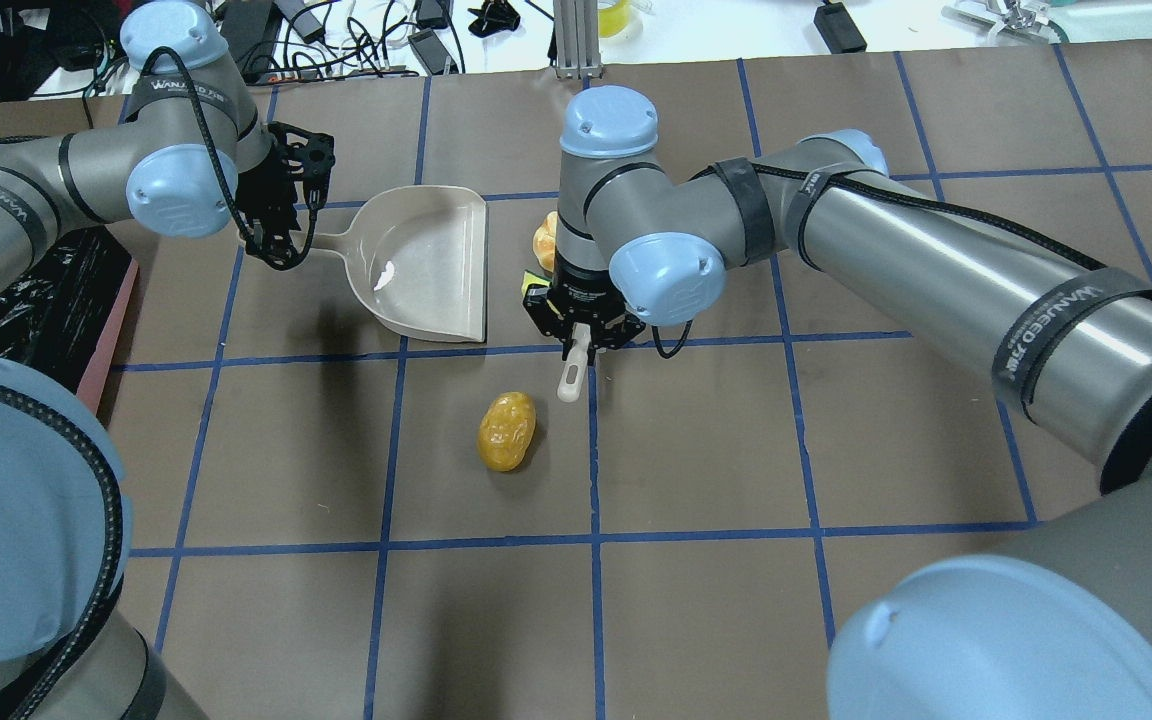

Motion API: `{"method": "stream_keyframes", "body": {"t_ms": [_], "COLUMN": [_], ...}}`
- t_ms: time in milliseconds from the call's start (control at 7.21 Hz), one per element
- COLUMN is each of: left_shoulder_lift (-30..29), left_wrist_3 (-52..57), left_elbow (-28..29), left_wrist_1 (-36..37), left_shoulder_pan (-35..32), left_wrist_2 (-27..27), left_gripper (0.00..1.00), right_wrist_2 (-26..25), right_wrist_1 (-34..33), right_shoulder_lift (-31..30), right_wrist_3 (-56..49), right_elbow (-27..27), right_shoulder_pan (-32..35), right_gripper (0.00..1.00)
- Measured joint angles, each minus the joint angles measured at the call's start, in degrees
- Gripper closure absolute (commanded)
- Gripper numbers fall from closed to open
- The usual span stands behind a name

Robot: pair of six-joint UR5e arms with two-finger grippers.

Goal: Sweep and dump trash into bin
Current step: 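Sweep the sponge and bread toy into the dustpan with the right gripper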

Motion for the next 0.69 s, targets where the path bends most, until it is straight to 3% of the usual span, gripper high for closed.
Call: {"method": "stream_keyframes", "body": {"t_ms": [693], "left_shoulder_lift": [0.0], "left_wrist_3": [-0.2], "left_elbow": [0.0], "left_wrist_1": [0.0], "left_shoulder_pan": [-0.2], "left_wrist_2": [0.2], "left_gripper": [1.0], "right_wrist_2": [1.7], "right_wrist_1": [-0.2], "right_shoulder_lift": [9.2], "right_wrist_3": [15.3], "right_elbow": [-13.5], "right_shoulder_pan": [8.8], "right_gripper": [1.0]}}
